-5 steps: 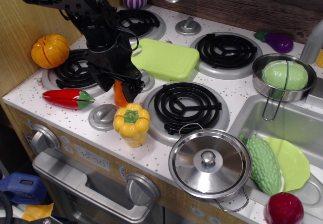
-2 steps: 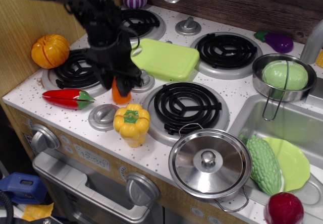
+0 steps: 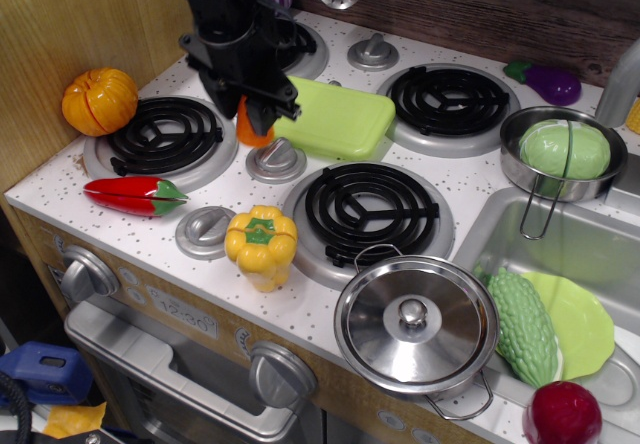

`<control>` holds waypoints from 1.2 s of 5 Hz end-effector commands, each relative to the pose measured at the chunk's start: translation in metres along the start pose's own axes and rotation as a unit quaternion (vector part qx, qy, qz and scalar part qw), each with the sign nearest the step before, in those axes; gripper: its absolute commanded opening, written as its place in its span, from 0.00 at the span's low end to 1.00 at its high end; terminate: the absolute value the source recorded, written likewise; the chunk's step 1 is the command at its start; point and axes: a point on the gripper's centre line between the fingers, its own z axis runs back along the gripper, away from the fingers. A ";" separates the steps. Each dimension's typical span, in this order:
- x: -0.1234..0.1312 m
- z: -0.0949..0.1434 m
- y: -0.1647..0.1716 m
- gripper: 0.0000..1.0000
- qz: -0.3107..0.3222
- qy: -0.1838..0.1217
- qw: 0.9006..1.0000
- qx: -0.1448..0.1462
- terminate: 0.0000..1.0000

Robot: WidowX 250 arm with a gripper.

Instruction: Put carrot on cutting board

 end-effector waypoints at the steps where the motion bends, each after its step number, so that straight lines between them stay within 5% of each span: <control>1: 0.039 -0.001 0.001 0.00 -0.030 -0.054 0.998 -0.002 0.00; 3: 0.062 -0.010 -0.001 0.00 -0.057 -0.078 0.995 -0.016 0.00; 4: 0.064 -0.010 -0.003 1.00 -0.066 -0.076 0.995 -0.028 0.00; 5: 0.064 -0.010 -0.003 1.00 -0.066 -0.076 0.995 -0.028 0.00; 6: 0.064 -0.010 -0.003 1.00 -0.066 -0.076 0.995 -0.028 1.00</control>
